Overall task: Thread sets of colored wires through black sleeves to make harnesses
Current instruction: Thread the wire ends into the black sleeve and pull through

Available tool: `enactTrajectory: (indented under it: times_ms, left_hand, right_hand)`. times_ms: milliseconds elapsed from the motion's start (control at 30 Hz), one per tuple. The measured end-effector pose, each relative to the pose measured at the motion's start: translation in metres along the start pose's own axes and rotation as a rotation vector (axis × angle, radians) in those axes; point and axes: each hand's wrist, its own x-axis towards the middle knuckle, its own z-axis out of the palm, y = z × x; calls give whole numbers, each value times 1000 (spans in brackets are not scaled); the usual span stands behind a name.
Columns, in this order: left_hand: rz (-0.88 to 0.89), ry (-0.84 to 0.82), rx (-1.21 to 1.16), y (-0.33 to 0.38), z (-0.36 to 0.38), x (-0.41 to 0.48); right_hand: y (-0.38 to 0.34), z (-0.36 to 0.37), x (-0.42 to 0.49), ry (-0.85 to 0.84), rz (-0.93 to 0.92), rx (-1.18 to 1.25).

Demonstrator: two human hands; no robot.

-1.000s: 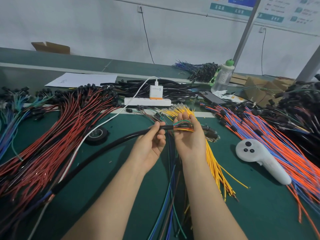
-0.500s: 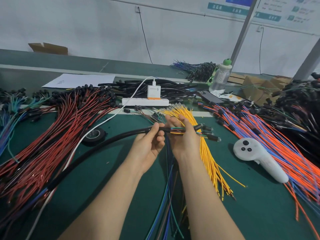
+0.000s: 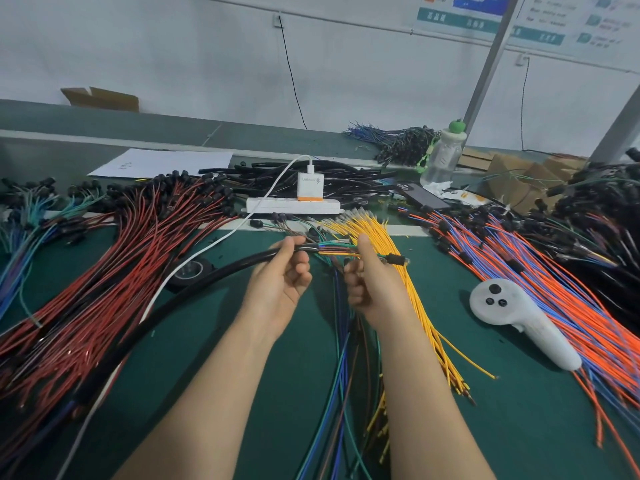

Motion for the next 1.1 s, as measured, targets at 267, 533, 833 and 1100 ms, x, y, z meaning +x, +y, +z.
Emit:
enactTrajectory:
  times_ms: [267,533,833,1100]
  left_hand:
    - [71,69,181,-4,-1,1]
    - [-11,76,31,-2,-2,1]
    - [-80,-36,-6,-1,0,-3]
    - [-1,-63,17,-1,2,-3]
  right_hand:
    - [3,-3,3,224,-187,-233]
    - [1,6,-1,155,-424,117]
    - [-6,-2,-5,-61,-210,495]
    - [-3,6,-5,-61,-220,498]
